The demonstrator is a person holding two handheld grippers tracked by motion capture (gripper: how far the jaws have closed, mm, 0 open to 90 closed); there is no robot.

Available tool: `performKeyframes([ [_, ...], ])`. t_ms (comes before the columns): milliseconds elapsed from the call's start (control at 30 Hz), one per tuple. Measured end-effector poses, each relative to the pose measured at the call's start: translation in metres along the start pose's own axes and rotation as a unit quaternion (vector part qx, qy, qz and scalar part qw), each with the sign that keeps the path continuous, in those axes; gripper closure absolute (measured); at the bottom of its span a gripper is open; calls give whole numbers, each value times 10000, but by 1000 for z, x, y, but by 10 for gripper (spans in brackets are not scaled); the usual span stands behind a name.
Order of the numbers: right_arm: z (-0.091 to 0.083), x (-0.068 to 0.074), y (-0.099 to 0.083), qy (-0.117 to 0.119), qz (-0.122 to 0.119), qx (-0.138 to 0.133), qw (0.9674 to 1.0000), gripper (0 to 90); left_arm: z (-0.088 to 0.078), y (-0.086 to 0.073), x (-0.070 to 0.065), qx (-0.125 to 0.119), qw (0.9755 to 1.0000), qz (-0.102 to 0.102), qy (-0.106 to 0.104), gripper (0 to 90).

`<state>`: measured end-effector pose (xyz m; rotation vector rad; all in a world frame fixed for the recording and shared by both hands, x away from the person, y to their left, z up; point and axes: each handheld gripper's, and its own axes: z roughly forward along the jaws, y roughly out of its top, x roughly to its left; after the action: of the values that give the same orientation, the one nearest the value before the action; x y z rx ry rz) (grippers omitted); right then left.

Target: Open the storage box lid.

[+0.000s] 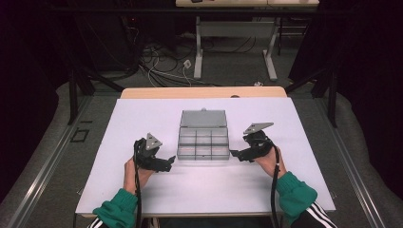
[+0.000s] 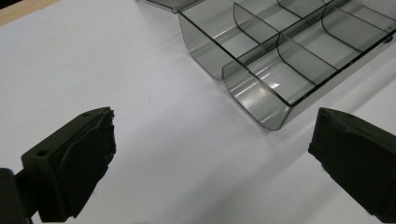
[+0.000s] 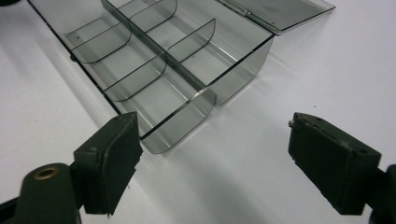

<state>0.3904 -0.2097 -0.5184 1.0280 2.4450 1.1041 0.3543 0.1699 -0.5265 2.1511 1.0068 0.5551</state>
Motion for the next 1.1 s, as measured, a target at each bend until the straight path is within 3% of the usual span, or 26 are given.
performKeyframes([
  [567, -6, 14, -17, 392, -80, 132, 9991, 72, -18, -24, 10, 73, 9999, -155, 18, 0],
  [667, -7, 16, -19, 387, -133, 171, 9990, 60, -21, -28, 14, 68, 9997, -214, -109, 0],
  [800, -7, 18, -22, 385, -148, 94, 9991, 54, -24, -32, 16, 92, 9997, -239, -54, 0],
  [1100, -11, 22, -31, 396, -157, 221, 9988, 10, -30, -37, 17, 156, 9995, -265, 94, 0],
])
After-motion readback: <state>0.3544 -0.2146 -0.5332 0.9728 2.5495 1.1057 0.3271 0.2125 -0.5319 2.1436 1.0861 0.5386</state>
